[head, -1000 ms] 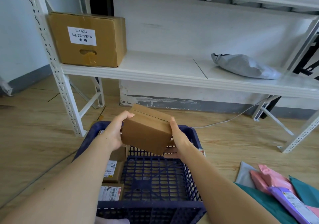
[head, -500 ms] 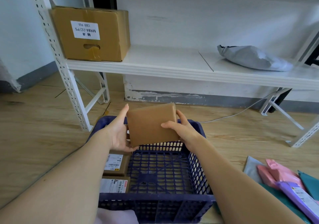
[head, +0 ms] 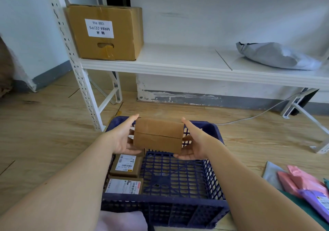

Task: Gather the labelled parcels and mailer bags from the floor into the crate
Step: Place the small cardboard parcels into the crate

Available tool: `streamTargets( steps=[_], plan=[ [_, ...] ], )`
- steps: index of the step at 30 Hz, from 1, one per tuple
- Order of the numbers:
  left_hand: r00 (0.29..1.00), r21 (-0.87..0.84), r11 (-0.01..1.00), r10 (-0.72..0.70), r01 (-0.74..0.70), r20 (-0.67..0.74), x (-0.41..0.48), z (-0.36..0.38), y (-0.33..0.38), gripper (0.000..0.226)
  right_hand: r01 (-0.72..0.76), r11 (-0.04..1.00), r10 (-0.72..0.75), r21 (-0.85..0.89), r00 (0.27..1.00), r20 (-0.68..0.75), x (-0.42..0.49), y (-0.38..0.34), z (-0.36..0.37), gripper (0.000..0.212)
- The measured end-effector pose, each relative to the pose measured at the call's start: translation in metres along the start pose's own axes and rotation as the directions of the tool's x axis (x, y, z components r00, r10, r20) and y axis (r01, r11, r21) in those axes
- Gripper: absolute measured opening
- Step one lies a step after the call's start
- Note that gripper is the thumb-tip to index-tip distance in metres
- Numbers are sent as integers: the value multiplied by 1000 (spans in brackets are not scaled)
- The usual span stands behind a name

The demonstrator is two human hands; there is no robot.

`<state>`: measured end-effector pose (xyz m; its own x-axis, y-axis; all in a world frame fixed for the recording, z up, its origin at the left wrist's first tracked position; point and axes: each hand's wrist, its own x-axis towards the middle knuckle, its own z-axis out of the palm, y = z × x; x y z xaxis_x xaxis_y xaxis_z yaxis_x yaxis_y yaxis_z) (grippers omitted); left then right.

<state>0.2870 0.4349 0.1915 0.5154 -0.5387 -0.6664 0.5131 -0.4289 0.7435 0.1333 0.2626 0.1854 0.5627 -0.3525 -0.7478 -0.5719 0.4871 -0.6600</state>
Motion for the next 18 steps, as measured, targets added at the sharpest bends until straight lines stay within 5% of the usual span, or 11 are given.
streamTargets(
  steps=[4,9,15,18],
  plan=[
    [999,58,998,-30,32,-25,1,-9,-1,51,130,973,-125,-190,991,38,8,1,3,80],
    [1000,55,998,-21,21,11,4,-13,-2,52,382,842,-391,-382,919,57,19,2,19,123],
    [999,-249,968,-30,26,-12,13,-22,2,87,483,230,-817,-845,568,103,19,7,38,114],
    [990,-322,947,-46,0,-134,18,-27,-2,89,470,140,-820,-871,548,164,20,8,45,114]
  ],
)
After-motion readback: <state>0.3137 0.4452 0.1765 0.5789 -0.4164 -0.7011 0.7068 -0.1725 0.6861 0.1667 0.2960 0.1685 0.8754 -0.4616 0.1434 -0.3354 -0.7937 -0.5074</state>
